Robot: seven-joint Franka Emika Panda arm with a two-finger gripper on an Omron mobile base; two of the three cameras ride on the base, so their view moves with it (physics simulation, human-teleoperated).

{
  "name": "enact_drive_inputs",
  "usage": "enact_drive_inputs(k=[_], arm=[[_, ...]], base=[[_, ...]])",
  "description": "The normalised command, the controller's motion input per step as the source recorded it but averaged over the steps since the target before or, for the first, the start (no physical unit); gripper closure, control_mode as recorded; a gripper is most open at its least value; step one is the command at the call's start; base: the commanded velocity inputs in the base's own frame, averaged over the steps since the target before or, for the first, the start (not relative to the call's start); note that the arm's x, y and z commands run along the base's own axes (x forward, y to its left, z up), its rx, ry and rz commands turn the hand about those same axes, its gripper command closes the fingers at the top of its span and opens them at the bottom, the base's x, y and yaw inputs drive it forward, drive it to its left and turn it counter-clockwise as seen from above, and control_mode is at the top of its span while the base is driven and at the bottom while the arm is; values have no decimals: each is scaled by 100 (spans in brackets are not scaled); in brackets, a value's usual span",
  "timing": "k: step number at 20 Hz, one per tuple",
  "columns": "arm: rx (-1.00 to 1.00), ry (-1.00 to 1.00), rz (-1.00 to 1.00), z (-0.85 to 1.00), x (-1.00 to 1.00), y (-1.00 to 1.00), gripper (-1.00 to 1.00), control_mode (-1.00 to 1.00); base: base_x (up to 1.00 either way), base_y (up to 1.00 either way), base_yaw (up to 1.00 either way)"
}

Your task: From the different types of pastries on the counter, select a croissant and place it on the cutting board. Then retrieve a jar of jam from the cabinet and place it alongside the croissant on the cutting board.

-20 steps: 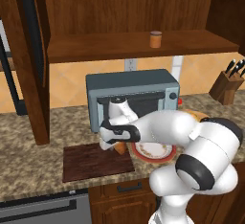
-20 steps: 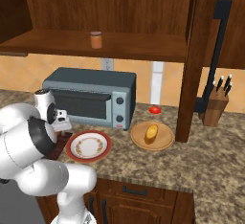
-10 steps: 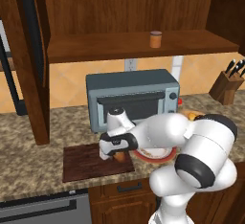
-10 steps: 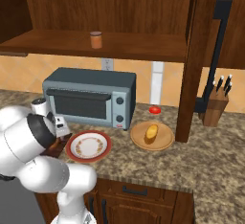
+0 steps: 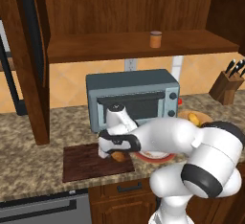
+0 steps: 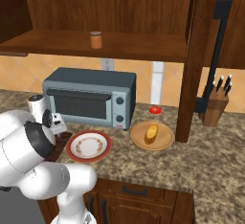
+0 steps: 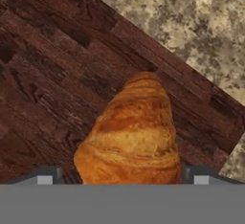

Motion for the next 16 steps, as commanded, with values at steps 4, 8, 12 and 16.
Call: enact_drive_inputs(k=[4, 8, 12, 16], arm=[[1, 2, 0, 59, -4, 3, -100, -100], [2, -1, 0, 86, -16, -1, -100, -100], [2, -7, -4, 94, -16, -23, -100, -100], [11, 0, -9, 99, -61, -52, -100, -100]], base=[[0, 0, 0], [0, 0, 0], [0, 0, 0], [0, 0, 0]])
